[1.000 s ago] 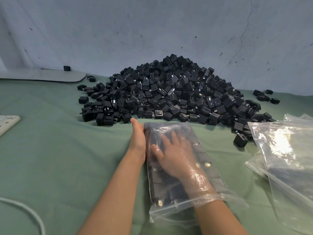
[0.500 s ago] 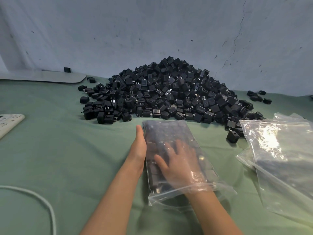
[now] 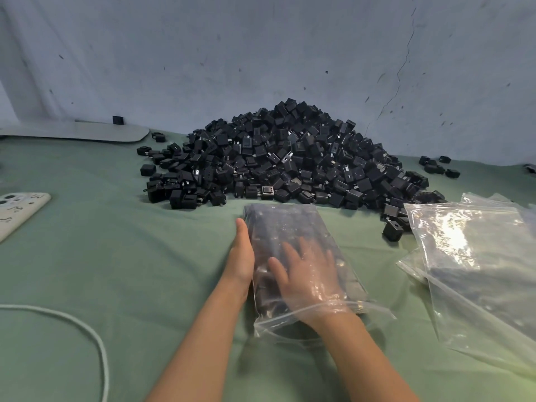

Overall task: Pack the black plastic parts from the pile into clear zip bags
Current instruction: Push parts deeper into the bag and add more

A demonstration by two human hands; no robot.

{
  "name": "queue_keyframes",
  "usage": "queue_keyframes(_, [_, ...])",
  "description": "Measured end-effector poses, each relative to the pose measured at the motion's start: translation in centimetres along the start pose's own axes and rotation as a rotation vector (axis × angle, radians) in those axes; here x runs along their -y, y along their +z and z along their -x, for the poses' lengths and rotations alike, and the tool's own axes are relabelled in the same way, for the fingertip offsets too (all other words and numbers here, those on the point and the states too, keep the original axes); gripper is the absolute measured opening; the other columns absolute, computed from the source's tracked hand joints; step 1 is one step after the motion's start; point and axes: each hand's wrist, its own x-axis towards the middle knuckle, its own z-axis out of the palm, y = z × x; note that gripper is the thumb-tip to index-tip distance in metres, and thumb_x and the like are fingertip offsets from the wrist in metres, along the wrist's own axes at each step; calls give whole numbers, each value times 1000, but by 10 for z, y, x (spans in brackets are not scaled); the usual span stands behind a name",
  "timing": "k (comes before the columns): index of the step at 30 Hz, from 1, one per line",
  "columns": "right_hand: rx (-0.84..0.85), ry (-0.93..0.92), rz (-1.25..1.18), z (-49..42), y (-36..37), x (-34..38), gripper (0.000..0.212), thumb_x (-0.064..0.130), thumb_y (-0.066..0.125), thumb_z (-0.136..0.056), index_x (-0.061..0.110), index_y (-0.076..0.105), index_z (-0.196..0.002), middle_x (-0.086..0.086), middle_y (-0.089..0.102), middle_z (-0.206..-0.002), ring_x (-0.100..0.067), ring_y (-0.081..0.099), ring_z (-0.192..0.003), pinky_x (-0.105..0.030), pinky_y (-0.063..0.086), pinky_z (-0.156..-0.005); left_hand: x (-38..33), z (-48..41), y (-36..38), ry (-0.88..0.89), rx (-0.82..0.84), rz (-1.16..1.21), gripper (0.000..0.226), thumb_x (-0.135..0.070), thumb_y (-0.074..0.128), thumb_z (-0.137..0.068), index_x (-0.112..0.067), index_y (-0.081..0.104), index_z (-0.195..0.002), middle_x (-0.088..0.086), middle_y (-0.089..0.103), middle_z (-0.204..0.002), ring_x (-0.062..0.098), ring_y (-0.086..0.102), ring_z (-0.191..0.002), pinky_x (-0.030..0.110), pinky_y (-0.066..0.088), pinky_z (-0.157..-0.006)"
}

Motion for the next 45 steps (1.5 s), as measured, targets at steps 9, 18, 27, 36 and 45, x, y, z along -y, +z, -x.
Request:
queue_keyframes(9, [8, -4, 26, 21, 9, -1, 64, 63, 12, -95, 33, 13, -152, -2, -1, -162, -19, -5, -148, -43, -10, -117, 4, 9, 1, -17, 10, 29, 61, -60, 20, -96, -20, 67, -94, 4, 72, -99, 21, 67, -98, 36, 51, -91])
queue_keyframes(18, [-50, -20, -34, 21, 9, 3, 59, 59, 16, -97, 33, 23, -150, 2, 8, -161, -16, 3, -148, -40, -3, -119, 7, 15, 1, 31, -23, 0, 52, -56, 18, -98, -29, 60, -84, -18, 69, -74, -2, 66, -74, 18, 51, -65])
queue_keyframes(27, [-33, -84, -64, 52, 7, -2, 61, 57, 16, -98, 31, 9, -153, 4, -12, -160, 1, -51, -120, -31, -43, -94, 9, 16, -2, 50, -34, -48, 56, -57, 17, -98, -24, 50, -130, -7, 60, -108, 1, 58, -97, 18, 47, -85])
queue_keyframes(36, [21, -132, -44, 57, 14, -4, 59, 61, 18, -96, 40, 10, -151, 5, -11, -161, -12, -18, -146, -44, -26, -111, 8, 28, 0, 38, -42, -121, 47, -57, 18, -98, -35, 58, -85, -23, 64, -78, -10, 61, -71, 13, 44, -63])
queue_keyframes(45, [37, -134, -67, 51, 17, -5, 57, 60, 18, -97, 42, 11, -150, 7, -9, -161, -13, -17, -146, -45, -27, -110, 2, 37, 5, 4, -37, -146, 67, -61, 17, -95, -21, 36, -145, 5, 44, -145, 22, 41, -133, 42, 31, -113])
